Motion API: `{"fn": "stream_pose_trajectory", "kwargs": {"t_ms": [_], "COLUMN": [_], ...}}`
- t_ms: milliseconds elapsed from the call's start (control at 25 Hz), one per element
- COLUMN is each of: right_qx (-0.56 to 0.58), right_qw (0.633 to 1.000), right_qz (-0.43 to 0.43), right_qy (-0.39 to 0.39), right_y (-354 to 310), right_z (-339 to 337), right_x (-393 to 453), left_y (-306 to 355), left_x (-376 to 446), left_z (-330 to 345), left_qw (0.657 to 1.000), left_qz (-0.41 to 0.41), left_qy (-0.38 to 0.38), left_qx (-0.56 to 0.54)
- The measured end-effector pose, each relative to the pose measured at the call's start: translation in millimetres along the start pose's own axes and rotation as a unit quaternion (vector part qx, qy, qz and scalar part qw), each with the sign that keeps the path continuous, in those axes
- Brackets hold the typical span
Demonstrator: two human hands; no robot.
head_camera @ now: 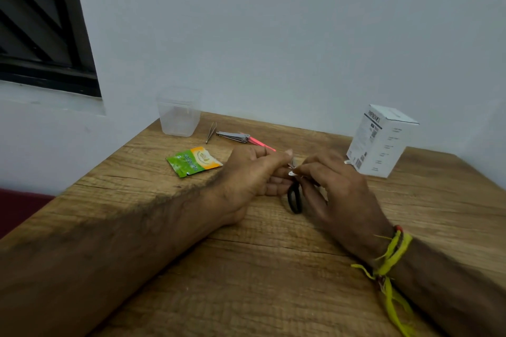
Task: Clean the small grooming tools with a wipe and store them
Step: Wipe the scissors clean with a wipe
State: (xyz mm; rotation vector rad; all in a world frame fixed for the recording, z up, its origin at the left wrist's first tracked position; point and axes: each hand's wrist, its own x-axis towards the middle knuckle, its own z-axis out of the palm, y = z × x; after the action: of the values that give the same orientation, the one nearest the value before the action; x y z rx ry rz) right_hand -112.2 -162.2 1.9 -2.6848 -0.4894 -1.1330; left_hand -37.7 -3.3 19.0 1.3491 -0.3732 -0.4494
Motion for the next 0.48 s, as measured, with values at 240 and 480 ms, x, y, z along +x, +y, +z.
{"fn": "stream_pose_trajectory", "kwargs": {"t_ms": [240, 480], "right_qx": [-0.014, -0.025], "right_qw": [0.999, 0.998], "right_qz": [-0.018, -0.002], "right_qy": [-0.038, -0.057], "right_y": [-0.8, -3.4], "right_z": [0.9, 3.0], "right_x": [-1.3, 0.1], "left_y": [-1.3, -2.9], "left_x": [-2.9, -5.0], "left_z": [2.7, 0.5], "left_qw": [0.999, 0.999], "left_qz": [-0.023, -0.013], "left_qy": [0.039, 0.023], "left_qx": [0.020, 0.033]}}
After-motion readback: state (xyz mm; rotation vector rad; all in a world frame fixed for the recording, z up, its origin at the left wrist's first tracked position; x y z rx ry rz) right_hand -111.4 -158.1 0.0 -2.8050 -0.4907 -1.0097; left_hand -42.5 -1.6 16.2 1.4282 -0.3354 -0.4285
